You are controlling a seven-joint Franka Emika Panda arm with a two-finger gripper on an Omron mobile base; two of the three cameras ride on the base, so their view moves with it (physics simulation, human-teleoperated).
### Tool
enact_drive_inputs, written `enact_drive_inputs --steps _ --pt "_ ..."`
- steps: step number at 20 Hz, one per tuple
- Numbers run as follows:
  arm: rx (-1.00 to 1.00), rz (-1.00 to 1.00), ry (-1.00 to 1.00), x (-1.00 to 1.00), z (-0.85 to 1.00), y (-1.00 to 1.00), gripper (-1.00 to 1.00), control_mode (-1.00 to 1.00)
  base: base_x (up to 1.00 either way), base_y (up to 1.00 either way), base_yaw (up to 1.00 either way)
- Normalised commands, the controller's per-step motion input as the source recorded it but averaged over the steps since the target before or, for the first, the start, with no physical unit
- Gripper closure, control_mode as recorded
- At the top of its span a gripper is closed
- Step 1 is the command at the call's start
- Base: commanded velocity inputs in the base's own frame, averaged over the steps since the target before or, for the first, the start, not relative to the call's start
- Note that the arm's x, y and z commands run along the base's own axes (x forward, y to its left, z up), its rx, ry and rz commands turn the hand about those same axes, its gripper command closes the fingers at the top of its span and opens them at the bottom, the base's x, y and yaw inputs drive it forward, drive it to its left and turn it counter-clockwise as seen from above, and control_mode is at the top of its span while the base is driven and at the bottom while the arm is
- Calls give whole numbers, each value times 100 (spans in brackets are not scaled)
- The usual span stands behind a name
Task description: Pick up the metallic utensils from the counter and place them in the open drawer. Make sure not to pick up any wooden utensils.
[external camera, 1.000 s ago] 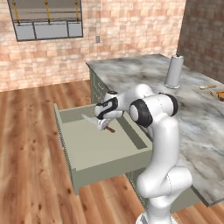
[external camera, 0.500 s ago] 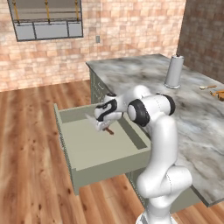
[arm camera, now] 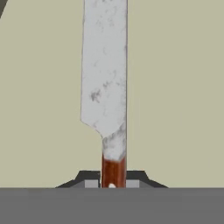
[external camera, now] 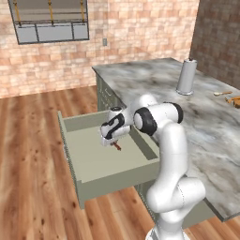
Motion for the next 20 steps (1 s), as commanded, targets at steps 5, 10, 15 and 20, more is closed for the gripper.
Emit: enact_drive_inputs --steps 5,10,15,20 --pt "-9 -12 0 0 -41 0 100 -100 0 0 0" --pt "-6 -11 0 4 -38 0 100 -100 0 0 0" --pt "-2 -8 0 11 -22 0 100 -100 0 0 0" --pt "0 -4 0 40 -1 0 100 -100 0 0 0"
